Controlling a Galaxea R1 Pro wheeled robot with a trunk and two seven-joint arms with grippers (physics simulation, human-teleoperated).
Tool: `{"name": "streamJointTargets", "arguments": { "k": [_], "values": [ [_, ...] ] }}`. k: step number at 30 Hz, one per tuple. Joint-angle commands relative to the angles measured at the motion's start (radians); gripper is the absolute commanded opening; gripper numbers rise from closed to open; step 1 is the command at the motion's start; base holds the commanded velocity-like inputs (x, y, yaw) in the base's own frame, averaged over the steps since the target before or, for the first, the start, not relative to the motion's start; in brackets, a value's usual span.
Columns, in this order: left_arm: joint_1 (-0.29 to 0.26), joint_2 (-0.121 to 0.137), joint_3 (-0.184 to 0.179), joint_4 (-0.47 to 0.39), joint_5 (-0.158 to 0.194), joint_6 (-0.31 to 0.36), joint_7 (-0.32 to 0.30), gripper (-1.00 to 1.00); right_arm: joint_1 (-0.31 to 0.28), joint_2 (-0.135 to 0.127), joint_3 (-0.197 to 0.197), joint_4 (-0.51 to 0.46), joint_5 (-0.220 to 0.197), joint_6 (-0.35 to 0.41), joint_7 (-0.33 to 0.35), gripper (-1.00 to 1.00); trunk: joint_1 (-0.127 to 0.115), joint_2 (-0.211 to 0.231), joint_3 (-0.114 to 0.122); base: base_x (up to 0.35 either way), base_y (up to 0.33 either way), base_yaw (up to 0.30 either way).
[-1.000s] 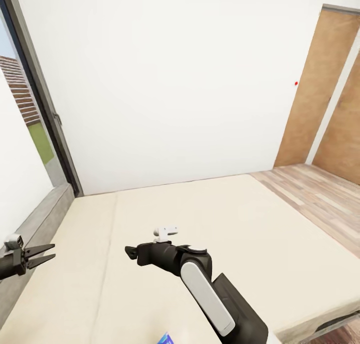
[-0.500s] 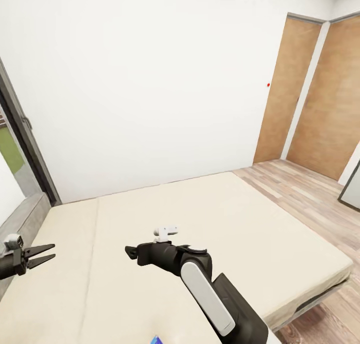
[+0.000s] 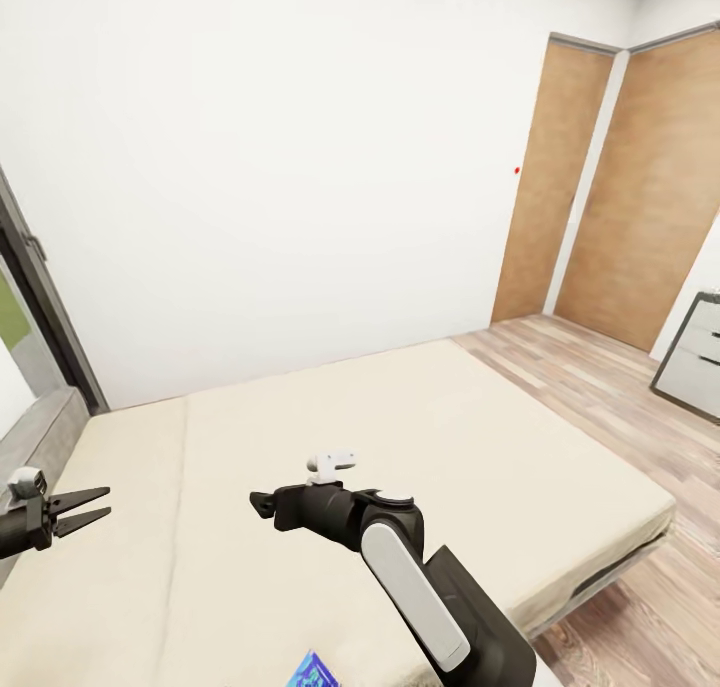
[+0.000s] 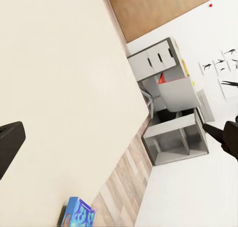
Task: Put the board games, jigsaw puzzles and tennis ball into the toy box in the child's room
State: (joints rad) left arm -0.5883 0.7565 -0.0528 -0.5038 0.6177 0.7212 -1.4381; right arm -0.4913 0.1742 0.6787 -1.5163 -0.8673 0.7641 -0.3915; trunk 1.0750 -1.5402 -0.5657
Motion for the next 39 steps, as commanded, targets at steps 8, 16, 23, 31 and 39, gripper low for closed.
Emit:
{"name": "streamJointTargets", "arguments": {
  "k": [8, 16, 23, 31, 39],
  "values": [
    [-0.001, 0.001, -0.006, 0.001, 0.007, 0.010, -0.002, 1.00, -0.001, 0.000, 0.001, -0.001, -0.010, 0.001, -0.010, 1.00, 0.000, -0.001, 0.001, -0.076, 0.069, -0.099],
    [-0.001, 0.001, -0.006, 0.001, 0.007, 0.010, -0.003, 1.00, -0.001, 0.000, 0.001, -0.001, -0.010, 0.001, -0.010, 1.00, 0.000, -0.001, 0.003, -0.059, 0.108, -0.114],
    [-0.001, 0.001, -0.006, 0.001, 0.007, 0.011, -0.004, 1.00, -0.001, 0.000, 0.002, -0.001, -0.010, 0.001, -0.010, 1.00, 0.000, -0.001, 0.007, -0.046, 0.059, -0.136],
    [-0.001, 0.001, -0.006, 0.001, 0.007, 0.009, -0.004, 1.00, -0.001, 0.000, 0.001, -0.001, -0.010, 0.001, -0.010, 1.00, 0.000, -0.001, 0.011, -0.026, 0.035, -0.147],
    [-0.001, 0.001, -0.006, 0.001, 0.007, 0.010, -0.004, 1.00, -0.001, 0.000, 0.001, -0.001, -0.010, 0.001, -0.010, 1.00, 0.000, -0.001, 0.013, -0.071, 0.002, -0.081]
  ]
}}
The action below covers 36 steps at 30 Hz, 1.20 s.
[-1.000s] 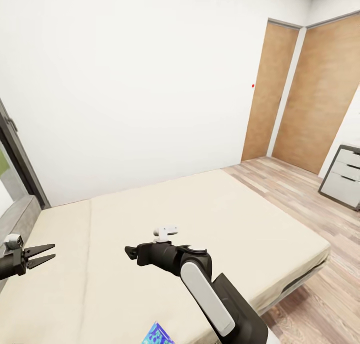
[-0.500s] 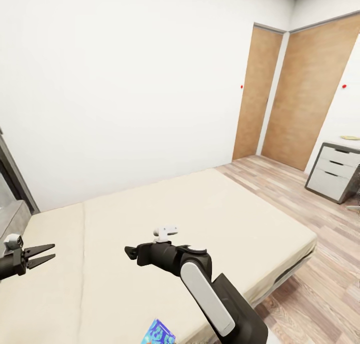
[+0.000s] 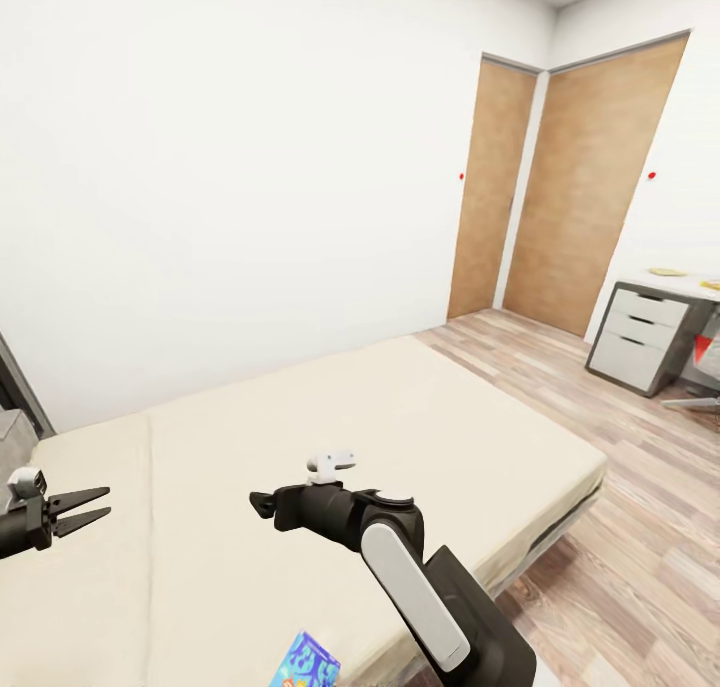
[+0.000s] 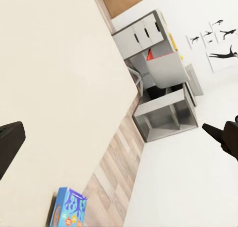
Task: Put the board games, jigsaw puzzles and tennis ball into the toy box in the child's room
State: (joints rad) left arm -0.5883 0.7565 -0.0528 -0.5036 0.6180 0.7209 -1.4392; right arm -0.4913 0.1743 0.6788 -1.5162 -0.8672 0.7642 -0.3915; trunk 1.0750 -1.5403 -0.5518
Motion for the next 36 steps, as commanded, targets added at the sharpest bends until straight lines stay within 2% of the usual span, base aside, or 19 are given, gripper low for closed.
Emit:
{"name": "streamJointTargets", "arguments": {
  "k": [1, 16, 36],
  "values": [
    [-0.001, 0.001, -0.006, 0.000, 0.006, 0.011, -0.003, 1.00, -0.001, 0.000, 0.001, -0.001, -0.010, 0.001, -0.010, 1.00, 0.000, -0.001, 0.000, -0.042, 0.000, -0.162],
    [-0.001, 0.001, -0.005, 0.000, 0.006, 0.012, -0.003, 1.00, -0.001, 0.000, 0.001, -0.001, -0.010, 0.001, -0.010, 1.00, 0.000, -0.001, 0.006, -0.051, 0.033, -0.120],
    [-0.001, 0.001, -0.006, 0.000, 0.006, 0.011, -0.003, 1.00, -0.001, 0.000, 0.001, -0.001, -0.010, 0.001, -0.010, 1.00, 0.000, -0.001, 0.009, -0.003, 0.022, -0.067]
  ]
}}
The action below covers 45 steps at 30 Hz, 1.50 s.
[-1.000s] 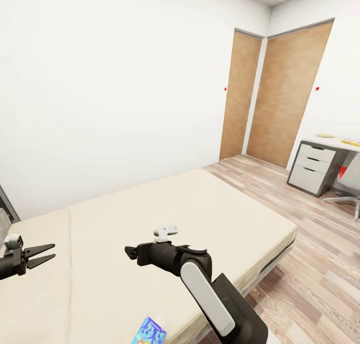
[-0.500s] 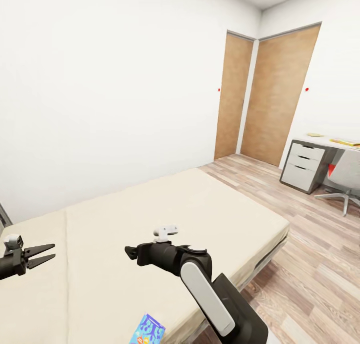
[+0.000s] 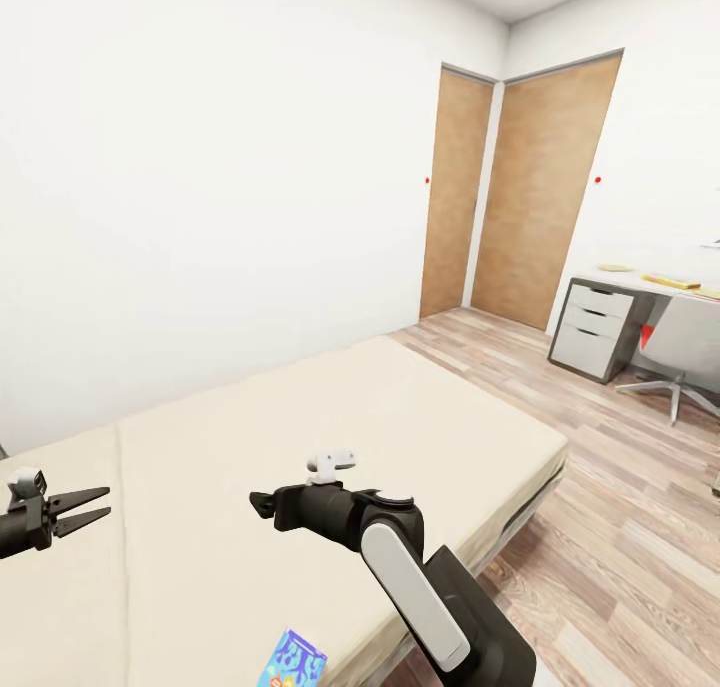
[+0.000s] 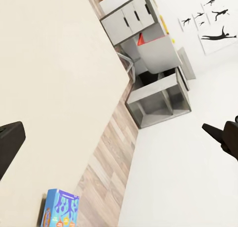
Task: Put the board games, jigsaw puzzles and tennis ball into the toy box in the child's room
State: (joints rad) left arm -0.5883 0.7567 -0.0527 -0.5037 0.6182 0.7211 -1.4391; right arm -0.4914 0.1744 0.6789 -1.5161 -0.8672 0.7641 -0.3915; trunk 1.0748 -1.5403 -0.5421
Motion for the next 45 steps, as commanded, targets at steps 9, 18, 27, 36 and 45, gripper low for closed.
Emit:
{"name": "streamJointTargets", "arguments": {
  "k": [9, 18, 27, 36, 45],
  "values": [
    [-0.001, 0.001, -0.006, 0.001, 0.006, 0.011, -0.001, 1.00, -0.001, 0.000, 0.001, -0.001, -0.010, 0.001, -0.010, 1.00, 0.000, -0.001, -0.001, 0.000, 0.025, -0.013],
    [-0.001, 0.001, -0.006, 0.001, 0.006, 0.010, -0.001, 1.00, -0.001, 0.000, 0.001, -0.001, -0.010, 0.001, -0.010, 1.00, 0.000, -0.001, 0.004, 0.000, 0.087, -0.089],
    [-0.001, 0.001, -0.006, 0.001, 0.006, 0.011, -0.001, 1.00, -0.001, 0.000, 0.001, -0.001, -0.010, 0.001, -0.010, 1.00, 0.000, -0.001, 0.006, 0.000, 0.069, -0.074],
    [-0.001, 0.001, -0.005, 0.001, 0.006, 0.009, -0.002, 1.00, -0.001, 0.000, 0.001, -0.001, -0.010, 0.000, -0.010, 1.00, 0.000, -0.001, 0.008, 0.000, 0.029, -0.047],
    [-0.001, 0.001, -0.005, 0.001, 0.006, 0.009, -0.003, 1.00, -0.001, 0.000, -0.001, -0.001, -0.010, 0.000, -0.010, 1.00, 0.000, -0.001, 0.008, 0.000, 0.001, -0.001]
  ]
}}
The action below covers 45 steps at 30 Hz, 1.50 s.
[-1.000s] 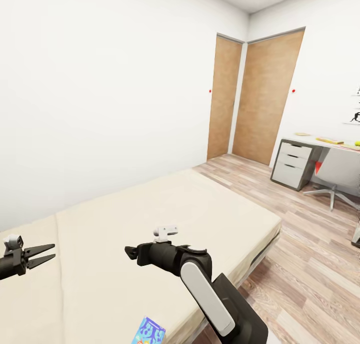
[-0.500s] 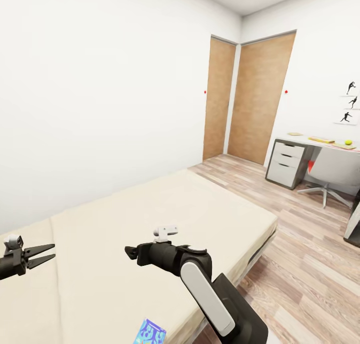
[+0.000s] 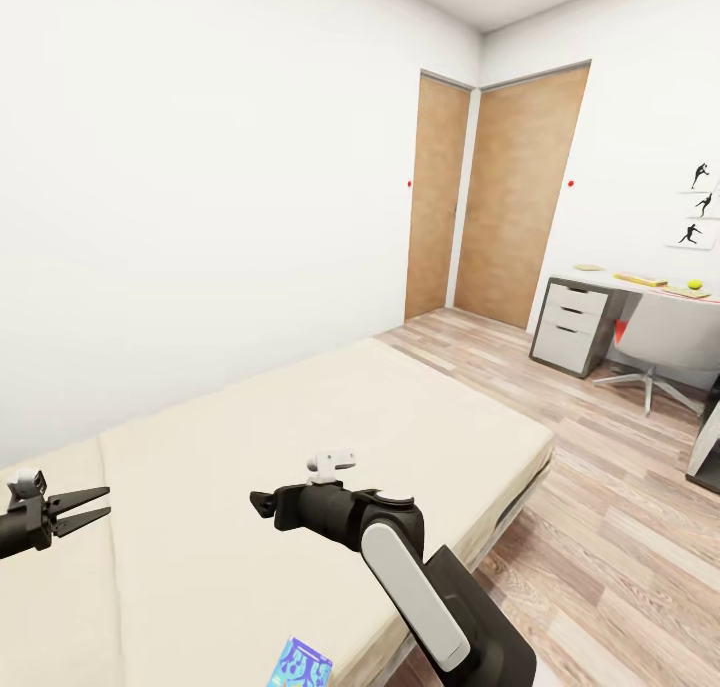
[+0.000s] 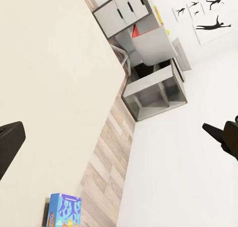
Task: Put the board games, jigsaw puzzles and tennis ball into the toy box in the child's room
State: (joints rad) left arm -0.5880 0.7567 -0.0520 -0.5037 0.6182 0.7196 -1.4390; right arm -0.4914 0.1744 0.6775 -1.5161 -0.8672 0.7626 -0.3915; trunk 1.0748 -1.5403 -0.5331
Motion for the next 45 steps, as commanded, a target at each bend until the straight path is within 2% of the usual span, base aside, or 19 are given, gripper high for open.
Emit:
{"name": "streamJointTargets", "arguments": {
  "k": [1, 18, 21, 23, 25, 27, 29, 31, 32, 33, 35, 36, 38, 40, 42, 45],
  "values": [
    [-0.001, 0.001, -0.006, 0.001, 0.006, 0.011, -0.003, 1.00, -0.001, 0.000, 0.001, -0.001, -0.010, 0.001, -0.010, 1.00, 0.000, -0.001, -0.001, 0.000, 0.000, 0.000],
    [-0.001, 0.001, -0.006, 0.001, 0.006, 0.009, -0.003, 1.00, -0.001, 0.000, -0.008, 0.000, -0.016, 0.001, -0.009, 1.00, 0.000, -0.001, -0.001, 0.000, 0.000, 0.000],
    [-0.001, 0.001, -0.006, 0.001, 0.006, 0.009, -0.003, 1.00, -0.001, -0.004, -0.035, 0.010, -0.023, 0.002, 0.004, 1.00, 0.000, -0.001, -0.001, 0.000, 0.000, 0.000],
    [-0.001, 0.001, -0.006, 0.001, 0.006, 0.009, -0.003, 1.00, -0.001, -0.009, -0.070, 0.021, -0.028, 0.004, 0.029, 1.00, 0.000, -0.001, -0.001, 0.000, 0.000, 0.000],
    [-0.001, 0.001, -0.006, 0.001, 0.006, 0.009, -0.003, 1.00, -0.001, -0.017, -0.124, 0.038, -0.036, 0.006, 0.079, 1.00, 0.000, -0.001, -0.001, 0.000, 0.000, 0.000],
    [-0.001, 0.001, -0.006, 0.001, 0.007, 0.010, -0.004, 1.00, -0.001, -0.036, -0.221, 0.081, -0.057, 0.011, 0.174, 1.00, 0.000, -0.001, -0.001, 0.000, 0.000, 0.000],
    [-0.001, 0.001, -0.006, 0.001, 0.007, 0.010, -0.004, 1.00, -0.001, -0.047, -0.273, 0.100, -0.074, 0.015, 0.227, 1.00, 0.000, -0.001, -0.001, 0.000, 0.000, 0.000],
    [-0.001, 0.002, -0.007, 0.001, 0.007, 0.011, -0.006, 1.00, -0.001, -0.079, -0.362, 0.124, -0.116, 0.040, 0.314, 1.00, 0.000, -0.001, -0.001, 0.000, 0.000, 0.000],
    [-0.001, 0.002, -0.007, 0.001, 0.007, 0.011, -0.009, 1.00, 0.000, -0.101, -0.394, 0.136, -0.136, 0.060, 0.344, 1.00, 0.000, -0.001, -0.001, 0.000, 0.000, 0.000],
    [-0.001, 0.002, -0.008, 0.001, 0.008, 0.012, -0.011, 1.00, 0.001, -0.114, -0.407, 0.142, -0.145, 0.068, 0.355, 1.00, 0.000, -0.001, -0.001, 0.000, 0.000, 0.000],
    [-0.001, 0.003, -0.008, 0.001, 0.008, 0.012, -0.025, 1.00, 0.018, -0.166, -0.437, 0.162, -0.168, 0.094, 0.383, 1.00, 0.000, -0.001, -0.001, 0.000, 0.000, 0.000],
    [-0.001, 0.003, -0.008, 0.001, 0.009, 0.012, -0.031, 1.00, 0.026, -0.179, -0.442, 0.164, -0.172, 0.098, 0.387, 1.00, 0.000, -0.001, -0.001, 0.000, 0.000, 0.000],
    [-0.001, 0.003, -0.009, 0.000, 0.008, 0.012, -0.061, 1.00, 0.073, -0.226, -0.459, 0.173, -0.198, 0.106, 0.403, 1.00, 0.000, -0.001, -0.001, 0.000, 0.000, 0.000],
    [-0.001, 0.004, -0.010, -0.002, 0.008, 0.012, -0.087, 1.00, 0.114, -0.256, -0.484, 0.178, -0.235, 0.108, 0.424, 1.00, 0.000, -0.001, -0.001, 0.000, 0.000, 0.000],
    [-0.001, 0.005, -0.011, -0.007, 0.007, 0.013, -0.116, 1.00, 0.152, -0.278, -0.514, 0.188, -0.277, 0.110, 0.458, 1.00, 0.000, -0.001, -0.001, 0.000, 0.000, 0.000],
    [-0.001, 0.008, -0.011, -0.012, 0.005, 0.013, -0.132, 1.00, 0.196, -0.296, -0.541, 0.212, -0.308, 0.111, 0.514, 1.00, 0.000, -0.001, -0.001, 0.000, 0.000, 0.000]
  ]
}}
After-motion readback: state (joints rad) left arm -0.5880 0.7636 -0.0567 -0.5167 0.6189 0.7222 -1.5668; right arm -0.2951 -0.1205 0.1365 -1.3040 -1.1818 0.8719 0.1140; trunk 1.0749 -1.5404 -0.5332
